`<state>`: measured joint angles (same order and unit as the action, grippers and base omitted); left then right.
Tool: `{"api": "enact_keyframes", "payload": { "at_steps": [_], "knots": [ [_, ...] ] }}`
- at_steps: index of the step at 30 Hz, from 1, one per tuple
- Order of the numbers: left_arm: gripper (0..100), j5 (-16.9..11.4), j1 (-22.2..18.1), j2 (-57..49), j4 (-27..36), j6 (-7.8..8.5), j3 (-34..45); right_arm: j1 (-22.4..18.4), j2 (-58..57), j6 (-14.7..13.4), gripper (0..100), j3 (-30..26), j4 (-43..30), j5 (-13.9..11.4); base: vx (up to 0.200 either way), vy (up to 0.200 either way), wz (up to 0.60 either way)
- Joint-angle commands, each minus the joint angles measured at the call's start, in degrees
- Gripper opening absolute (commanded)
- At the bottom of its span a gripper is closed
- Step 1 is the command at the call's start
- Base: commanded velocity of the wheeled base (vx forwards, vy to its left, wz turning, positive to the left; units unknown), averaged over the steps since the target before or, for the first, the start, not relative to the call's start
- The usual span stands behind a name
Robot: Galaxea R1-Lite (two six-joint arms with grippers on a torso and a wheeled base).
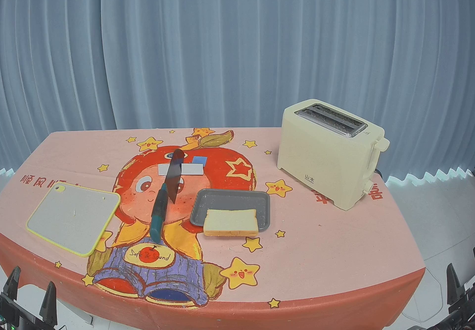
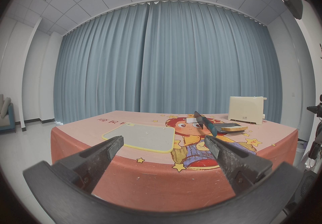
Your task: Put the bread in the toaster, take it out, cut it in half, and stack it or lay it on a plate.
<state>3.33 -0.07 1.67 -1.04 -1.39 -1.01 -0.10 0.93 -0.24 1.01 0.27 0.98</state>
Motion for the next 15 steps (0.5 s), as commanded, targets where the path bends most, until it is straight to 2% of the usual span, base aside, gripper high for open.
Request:
{"api": "enact_keyframes", "payload": {
  "at_steps": [1,15],
  "knots": [
    [100,0.01,-0.01,0.00,-0.02,-0.02,1.01,0.01,-0.93,0.07,100,-1.01,0.17,0.08,0.000,0.000,0.00],
    [100,0.01,-0.01,0.00,-0.02,-0.02,1.01,0.01,-0.93,0.07,100,-1.01,0.17,0.08,0.000,0.000,0.00]
  ]
}}
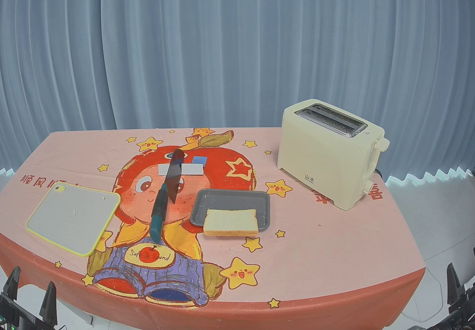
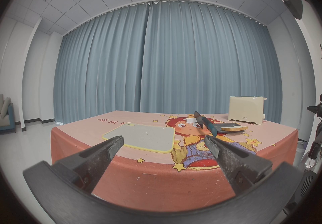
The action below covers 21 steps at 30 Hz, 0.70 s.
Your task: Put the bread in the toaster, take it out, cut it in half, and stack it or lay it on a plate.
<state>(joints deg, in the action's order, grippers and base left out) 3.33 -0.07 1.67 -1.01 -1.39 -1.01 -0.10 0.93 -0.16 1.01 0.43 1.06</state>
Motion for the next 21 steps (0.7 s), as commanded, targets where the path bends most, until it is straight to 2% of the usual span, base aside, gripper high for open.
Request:
{"api": "enact_keyframes", "payload": {
  "at_steps": [1,2,3,4,13,15,18,21],
  "knots": [
    [100,0.01,-0.01,0.00,-0.04,-0.02,1.01,0.01,-0.93,-0.02,100,-0.92,0.36,0.08,0.000,0.000,0.00],
    [100,0.01,-0.01,0.00,-0.04,-0.02,1.01,-0.08,-0.93,0.60,100,-0.84,4.06,0.35,0.000,0.000,0.00],
    [100,0.01,-0.01,0.00,-0.04,-0.02,1.01,-0.08,-0.93,0.60,100,-0.84,4.06,0.35,0.000,0.000,0.00],
    [100,0.01,-0.01,0.00,-0.04,-0.10,1.01,-0.08,-0.93,3.23,100,-1.01,12.49,1.31,0.000,0.000,0.00],
    [100,0.01,-0.01,0.00,-0.04,-0.02,1.01,0.01,-0.93,3.76,100,-1.01,11.00,0.43,0.000,0.000,0.00],
    [100,0.01,-0.01,0.00,-0.04,-0.02,1.01,0.01,-0.93,3.59,100,-0.84,10.12,-0.53,0.000,0.000,0.00],
    [100,0.01,-0.01,0.09,-0.04,-0.02,1.01,0.01,-0.93,3.59,100,0.48,9.86,-3.70,0.000,0.000,0.00],
    [100,0.01,-0.01,0.00,-0.04,-0.02,1.01,0.27,0.39,3.50,100,2.68,9.86,-4.75,0.000,0.000,0.00]
  ]
}}
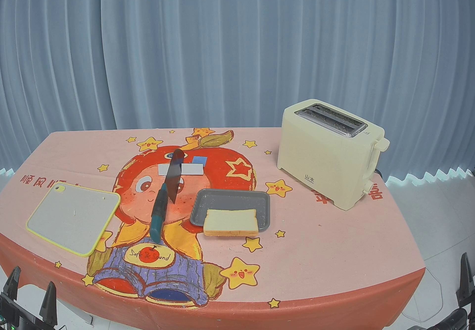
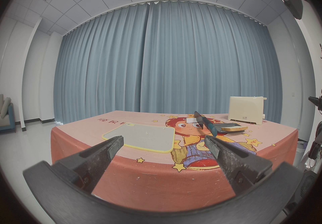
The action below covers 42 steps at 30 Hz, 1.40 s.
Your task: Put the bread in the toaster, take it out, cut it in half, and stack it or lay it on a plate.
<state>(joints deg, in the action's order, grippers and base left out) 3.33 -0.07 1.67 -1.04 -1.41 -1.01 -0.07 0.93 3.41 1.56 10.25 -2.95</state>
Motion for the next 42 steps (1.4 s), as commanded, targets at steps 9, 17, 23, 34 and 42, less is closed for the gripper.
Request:
{"api": "enact_keyframes", "payload": {
  "at_steps": [9,17,23,34,42],
  "knots": [
    [100,0.01,-0.01,0.00,-0.02,0.01,1.01,5.08,8.39,-11.24,100,4.50,0.12,-0.65,0.000,0.000,0.00],
    [100,0.01,-0.01,0.00,-0.02,0.01,1.01,6.58,13.22,-30.13,100,5.47,0.03,-2.59,0.000,0.000,0.00],
    [100,0.01,-0.01,0.00,-0.02,0.01,1.01,6.14,15.77,-43.23,100,6.17,0.03,-8.30,0.000,0.000,0.00],
    [100,0.01,-0.01,0.00,-0.02,0.01,1.01,7.72,26.14,-68.19,100,9.16,0.21,-16.91,0.000,0.000,0.00],
    [100,0.01,-0.01,0.00,-0.02,0.01,1.01,14.49,29.75,-72.58,100,8.90,0.21,-17.09,0.000,0.000,0.00]
  ]
}}
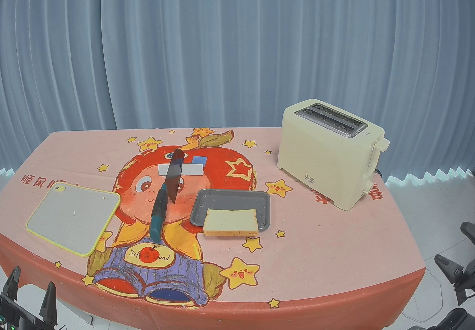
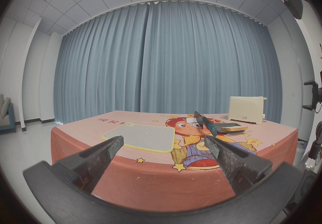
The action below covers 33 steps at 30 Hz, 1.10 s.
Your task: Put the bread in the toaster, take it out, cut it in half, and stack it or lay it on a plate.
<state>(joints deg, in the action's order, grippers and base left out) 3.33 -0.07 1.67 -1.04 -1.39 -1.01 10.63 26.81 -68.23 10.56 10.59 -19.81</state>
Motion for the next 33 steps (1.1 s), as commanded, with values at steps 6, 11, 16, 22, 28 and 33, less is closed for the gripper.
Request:
{"api": "enact_keyframes", "payload": {
  "at_steps": [6,11,16,22,28,33],
  "knots": [
    [100,0.01,-0.01,0.00,-0.02,-0.02,1.01,8.35,8.70,-3.84,100,0.61,0.83,-0.23,0.000,0.000,0.00],
    [100,0.01,-0.01,0.00,-0.02,-0.02,1.01,12.75,13.53,-6.21,100,1.13,1.71,-0.23,0.000,0.000,0.00],
    [100,0.01,-0.01,0.00,-0.02,-0.02,1.01,15.12,18.10,-6.92,100,0.17,8.39,-0.23,0.000,0.000,0.00],
    [100,0.01,-0.01,0.00,-0.02,-0.02,1.01,16.70,23.82,-6.92,100,0.08,11.03,-0.23,0.000,0.000,0.00],
    [100,0.01,-0.01,0.00,-0.02,-0.02,1.01,22.86,27.86,-8.50,100,0.08,13.31,-0.23,0.000,0.000,0.00],
    [100,0.01,-0.01,0.00,-0.02,-0.02,1.01,25.14,33.22,-8.94,100,0.25,17.80,-0.14,0.000,0.000,0.00]
  ]
}}
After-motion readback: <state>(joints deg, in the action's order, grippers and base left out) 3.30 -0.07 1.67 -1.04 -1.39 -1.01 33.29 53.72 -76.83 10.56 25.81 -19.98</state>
